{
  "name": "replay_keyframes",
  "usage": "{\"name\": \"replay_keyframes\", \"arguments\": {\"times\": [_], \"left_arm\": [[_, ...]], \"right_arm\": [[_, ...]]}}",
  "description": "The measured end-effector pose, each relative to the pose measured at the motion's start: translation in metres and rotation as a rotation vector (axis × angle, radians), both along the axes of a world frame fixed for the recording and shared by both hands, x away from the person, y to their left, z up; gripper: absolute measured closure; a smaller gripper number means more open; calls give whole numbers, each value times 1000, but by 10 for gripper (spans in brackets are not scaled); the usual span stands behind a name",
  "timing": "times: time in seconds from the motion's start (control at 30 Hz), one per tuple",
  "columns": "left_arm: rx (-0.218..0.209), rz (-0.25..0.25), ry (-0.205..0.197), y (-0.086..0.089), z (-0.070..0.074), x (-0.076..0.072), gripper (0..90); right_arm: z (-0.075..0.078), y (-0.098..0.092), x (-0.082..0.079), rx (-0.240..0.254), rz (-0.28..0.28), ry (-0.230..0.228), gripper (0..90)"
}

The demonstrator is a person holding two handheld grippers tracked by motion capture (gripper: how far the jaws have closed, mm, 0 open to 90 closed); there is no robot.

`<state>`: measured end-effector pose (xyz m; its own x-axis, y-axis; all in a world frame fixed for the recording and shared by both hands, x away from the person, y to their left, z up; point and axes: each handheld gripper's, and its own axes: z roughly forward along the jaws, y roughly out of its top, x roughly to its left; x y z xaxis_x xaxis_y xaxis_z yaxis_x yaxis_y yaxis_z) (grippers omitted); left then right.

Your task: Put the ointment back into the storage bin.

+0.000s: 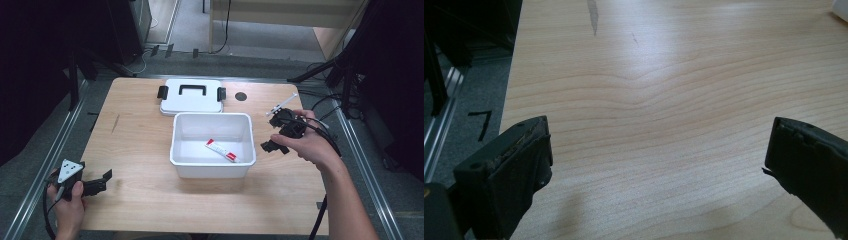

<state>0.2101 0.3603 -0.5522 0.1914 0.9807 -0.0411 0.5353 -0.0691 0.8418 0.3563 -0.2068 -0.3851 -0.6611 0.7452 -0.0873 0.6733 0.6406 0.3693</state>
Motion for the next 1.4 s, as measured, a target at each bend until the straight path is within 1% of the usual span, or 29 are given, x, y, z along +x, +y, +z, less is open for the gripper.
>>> {"name": "replay_keyframes", "arguments": {"times": [0.03, 0.07, 0.23, 0.27, 0.3, 0.33, 0.4, 0.43, 0.47, 0.53, 0.57, 0.63, 0.67, 0.7, 0.73, 0.77, 0.8, 0.83, 0.87, 0.9, 0.97, 1.0, 1.03, 1.07, 1.1, 1.13, 1.17, 1.23, 1.4], "left_arm": [[0, 0, 0, 0, 0, 0, 0], [1, 1, -1, 0, 0, 0, 0], [3, 0, -1, 0, 0, 0, 0], [3, 0, -1, 0, 0, 0, 0], [3, 1, -2, 0, 0, 0, 0], [2, 0, -1, 0, 0, 0, 0], [0, 2, -2, 0, 0, 0, 0], [0, 2, -2, 0, 0, 0, 0], [0, 3, -2, 0, 0, 0, 0], [0, 3, -2, 0, 0, 0, 0], [-1, 4, -3, 1, 0, 0, 0], [-4, 4, -3, 1, 0, 0, 0], [-5, 4, -4, 1, 0, -1, 0], [-7, 4, -7, 1, 0, -1, 0], [-10, 5, -6, 2, 0, -1, 0], [-15, 9, -9, 2, 0, -1, 0], [-22, 10, -17, 2, 0, -1, 0], [-22, 10, -17, 2, 0, -1, 0], [-23, 11, -18, 3, 0, -2, 0], [-25, 9, -19, 3, 0, -2, 0], [-40, 11, -34, 4, 0, -3, 0], [-40, 11, -34, 4, 0, -3, 0], [-45, 12, -40, 5, 0, -3, 0], [-54, 10, -51, 6, 0, -4, 0], [-54, 10, -51, 6, 0, -4, 0], [-57, 9, -54, 6, 0, -4, 0], [-63, 6, -58, 6, 0, -5, 0], [-68, 1, -65, 7, 1, -5, 0], [-69, -2, -70, 7, 1, -6, 0]], "right_arm": [[0, 0, 0, 0, 0, 0, 72], [-5, -7, -2, 15, -14, -13, 72], [-19, -19, -7, 63, -53, -46, 74], [-19, -19, -7, 63, -53, -46, 74], [-22, -21, -8, 77, -62, -51, 74], [-30, -27, -10, 99, -78, -63, 75], [-36, -31, -13, 110, -102, -81, 74], [-36, -31, -13, 110, -102, -81, 74], [-43, -36, -16, 133, -118, -113, 74], [-44, -38, -17, 144, -126, -122, 74], [-48, -42, -21, 168, -129, -150, 74], [-52, -46, -24, 186, -142, -172, 74], [-52, -46, -24, 186, -142, -172, 74], [-54, -49, -26, 191, -147, -183, 74], [-58, -53, -29, 211, -161, -198, 74], [-58, -53, -29, 211, -161, -198, 74], [-64, -58, -33, 234, -166, -213, 74], [-64, -58, -33, 234, -166, -213, 74], [-70, -62, -36, 242, -176, -228, 74], [-70, -62, -36, 242, -176, -228, 74], [-80, -66, -42, 254, -193, -248, 74], [-80, -66, -42, 254, -193, -248, 74], [-89, -70, -46, 258, -200, -258, 74], [-92, -72, -48, 260, -205, -263, 74], [-92, -72, -48, 260, -205, -263, 74], [-96, -74, -51, 264, -207, -270, 74], [-104, -80, -56, 276, -209, -286, 74], [-109, -84, -61, 289, -215, -297, 74], [-121, -96, -71, 327, -253, -329, 75]]}}
